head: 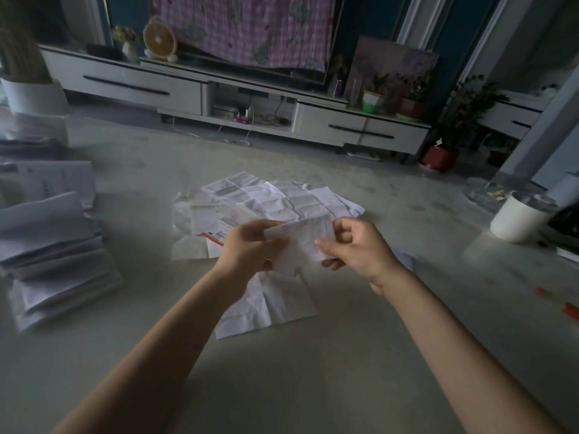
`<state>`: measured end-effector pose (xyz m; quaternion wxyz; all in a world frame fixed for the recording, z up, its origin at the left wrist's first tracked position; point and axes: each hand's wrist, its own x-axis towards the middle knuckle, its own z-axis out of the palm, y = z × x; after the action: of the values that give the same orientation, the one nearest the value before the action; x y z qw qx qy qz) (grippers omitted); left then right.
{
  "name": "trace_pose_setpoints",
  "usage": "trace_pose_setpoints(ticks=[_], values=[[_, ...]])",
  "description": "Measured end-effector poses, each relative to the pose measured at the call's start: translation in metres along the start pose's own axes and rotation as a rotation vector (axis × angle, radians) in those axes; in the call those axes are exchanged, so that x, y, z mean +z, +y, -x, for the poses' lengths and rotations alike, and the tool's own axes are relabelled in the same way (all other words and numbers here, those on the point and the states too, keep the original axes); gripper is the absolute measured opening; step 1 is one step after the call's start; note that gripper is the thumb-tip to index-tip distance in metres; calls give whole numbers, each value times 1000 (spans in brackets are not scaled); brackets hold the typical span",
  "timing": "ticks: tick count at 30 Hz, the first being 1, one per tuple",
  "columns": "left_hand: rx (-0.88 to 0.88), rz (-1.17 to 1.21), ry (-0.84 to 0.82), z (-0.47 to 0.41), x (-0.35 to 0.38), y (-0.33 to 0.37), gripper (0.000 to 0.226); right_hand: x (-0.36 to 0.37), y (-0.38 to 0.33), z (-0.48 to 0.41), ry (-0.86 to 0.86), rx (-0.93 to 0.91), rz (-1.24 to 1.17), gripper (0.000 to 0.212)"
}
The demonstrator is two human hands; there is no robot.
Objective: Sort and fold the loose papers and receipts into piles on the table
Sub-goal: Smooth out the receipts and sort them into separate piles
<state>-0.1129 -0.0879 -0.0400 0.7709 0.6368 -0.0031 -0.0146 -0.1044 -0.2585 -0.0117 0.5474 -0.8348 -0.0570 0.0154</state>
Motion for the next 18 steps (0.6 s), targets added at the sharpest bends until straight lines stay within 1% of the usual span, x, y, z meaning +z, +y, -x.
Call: trace_pose_setpoints(ticks=[2, 4, 6, 7, 8, 10, 11, 12, 13, 15, 17, 18], values=[[-44, 77, -17, 2, 1, 3, 15, -13, -2, -5, 176, -22, -43, 12], [-90, 124, -51, 2, 2, 5, 18, -38, -1, -11, 419, -17, -138, 17], [-114, 134, -89, 3, 3, 6, 18, -66, 11, -15, 617, 23, -128, 7], [-115, 132, -108, 4, 6, 6, 17, -78, 22, -15, 689, 70, -41, 5], [-115, 122, -124, 4, 7, 5, 17, -85, 36, -14, 722, 136, 103, 12], [-100, 102, -150, 6, 9, 3, 15, -89, 65, -10, 680, 296, 484, 23], [-91, 98, -156, 6, 8, 2, 15, -84, 74, -7, 650, 351, 632, 25], [-88, 99, -162, 6, 8, 1, 14, -81, 80, -3, 634, 380, 726, 29], [-88, 98, -162, 6, 8, 1, 14, -77, 83, -1, 632, 380, 776, 34], [-97, 88, -150, 6, 7, 2, 14, -73, 82, 0, 670, 302, 878, 39], [-106, 83, -141, 6, 8, 2, 14, -72, 79, -2, 659, 193, 976, 37], [-107, 81, -137, 6, 8, 2, 14, -70, 77, -4, 642, 141, 977, 34]])
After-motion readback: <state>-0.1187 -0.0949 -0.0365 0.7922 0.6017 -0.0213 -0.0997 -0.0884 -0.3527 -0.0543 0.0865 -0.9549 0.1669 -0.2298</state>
